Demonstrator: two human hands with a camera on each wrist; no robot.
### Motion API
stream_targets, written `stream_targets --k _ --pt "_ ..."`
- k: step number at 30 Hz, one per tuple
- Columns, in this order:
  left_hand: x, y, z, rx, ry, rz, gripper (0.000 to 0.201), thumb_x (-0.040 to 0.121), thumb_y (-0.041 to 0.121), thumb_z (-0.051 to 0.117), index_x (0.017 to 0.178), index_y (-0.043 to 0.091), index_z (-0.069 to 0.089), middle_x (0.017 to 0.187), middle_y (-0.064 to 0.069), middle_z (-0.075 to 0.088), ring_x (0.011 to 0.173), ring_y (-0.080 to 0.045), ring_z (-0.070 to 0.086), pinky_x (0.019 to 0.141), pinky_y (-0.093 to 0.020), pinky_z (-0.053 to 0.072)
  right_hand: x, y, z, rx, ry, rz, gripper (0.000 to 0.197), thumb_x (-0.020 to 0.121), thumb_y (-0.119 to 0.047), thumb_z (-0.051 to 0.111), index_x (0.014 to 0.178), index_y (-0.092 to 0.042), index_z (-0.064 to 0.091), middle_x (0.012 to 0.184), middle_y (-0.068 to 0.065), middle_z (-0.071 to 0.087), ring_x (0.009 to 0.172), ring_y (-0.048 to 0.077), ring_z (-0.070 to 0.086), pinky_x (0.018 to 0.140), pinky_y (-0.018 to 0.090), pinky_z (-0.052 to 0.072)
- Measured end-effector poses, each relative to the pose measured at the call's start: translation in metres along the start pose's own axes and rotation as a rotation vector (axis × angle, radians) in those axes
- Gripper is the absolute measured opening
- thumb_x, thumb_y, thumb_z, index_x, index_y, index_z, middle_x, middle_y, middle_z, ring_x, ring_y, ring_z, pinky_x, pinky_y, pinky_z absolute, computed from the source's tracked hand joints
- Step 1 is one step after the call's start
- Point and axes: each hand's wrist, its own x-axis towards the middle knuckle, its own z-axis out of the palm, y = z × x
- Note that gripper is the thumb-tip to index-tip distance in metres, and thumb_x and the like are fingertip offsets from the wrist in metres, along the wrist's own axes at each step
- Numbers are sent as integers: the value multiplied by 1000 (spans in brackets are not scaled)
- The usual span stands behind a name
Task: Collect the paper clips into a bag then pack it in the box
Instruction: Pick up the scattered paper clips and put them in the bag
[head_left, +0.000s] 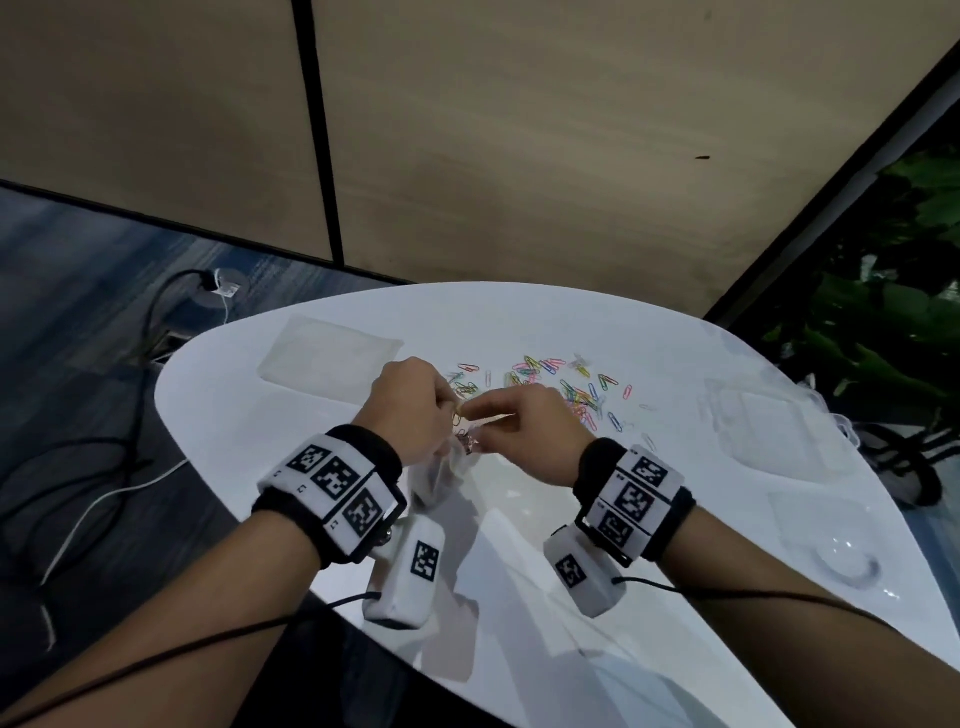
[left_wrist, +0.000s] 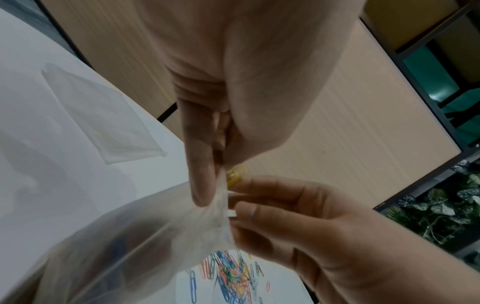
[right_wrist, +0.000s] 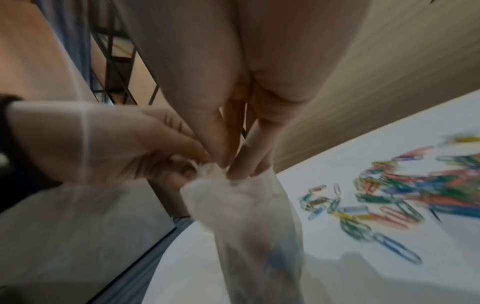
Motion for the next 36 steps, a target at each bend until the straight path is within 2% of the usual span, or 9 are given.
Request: stream_targets --k 5,8,12,15,20,26,30,32,36 --pt "1 -15 -25 -10 61 -53 22 92 1 54 86 -2 75 85 -16 76 55 -24 75 65 -33 64 45 -1 -28 181 136 3 28 94 5 48 93 -6 74 94 16 73 82 23 73 73 31 61" --pt "0 -23 -35 -6 86 -61 21 93 4 54 92 4 75 89 -9 73 54 -22 75 60 -23 59 88 25 -28 -189 120 82 29 97 -9 48 112 -18 71 115 6 69 91 21 68 71 20 53" --pt "-2 -25 -41 12 95 -52 22 93 4 54 90 5 76 84 -11 74 57 -25 75 66 -29 63 123 47 -2 -591 -96 101 43 103 -17 38 146 -21 43 154 4 39 139 23 39 110 27 32" --pt "-1 -25 -43 26 92 -33 24 92 2 53 88 5 76 81 -12 75 58 -26 75 71 -36 64 136 53 19 -800 -236 10 57 100 -2 35 154 -16 24 162 3 17 149 24 20 118 32 18" --pt "2 -24 -43 38 99 -41 22 93 3 55 92 5 77 87 -11 74 58 -25 75 68 -35 64 122 76 30 -1056 -306 -217 42 99 -15 41 141 -9 39 153 11 33 135 30 42 105 43 42" --pt "1 -22 -35 40 74 -40 20 92 3 57 89 6 77 82 -11 75 56 -25 75 68 -37 65 92 102 19 -1161 -249 -320 20 93 -9 50 103 -5 67 104 12 62 93 32 64 76 39 54" --pt "1 -17 -31 59 49 -35 19 92 5 59 83 3 76 75 -11 75 59 -25 75 70 -39 64 82 99 7 -1020 -70 -118 15 84 -2 56 86 -6 70 89 11 67 82 29 66 67 29 52" --pt "3 -15 -28 66 38 -30 17 91 6 61 84 5 77 78 -10 75 65 -26 75 73 -39 64 79 95 -4 -762 61 12 19 81 0 56 78 -6 73 81 10 73 78 26 69 73 25 54" --pt "7 -8 -21 77 12 -26 18 89 2 60 89 7 77 88 -9 75 70 -28 75 74 -39 64 67 83 -31 -186 285 222 10 81 -8 73 88 -10 78 85 6 77 81 20 72 83 30 59"
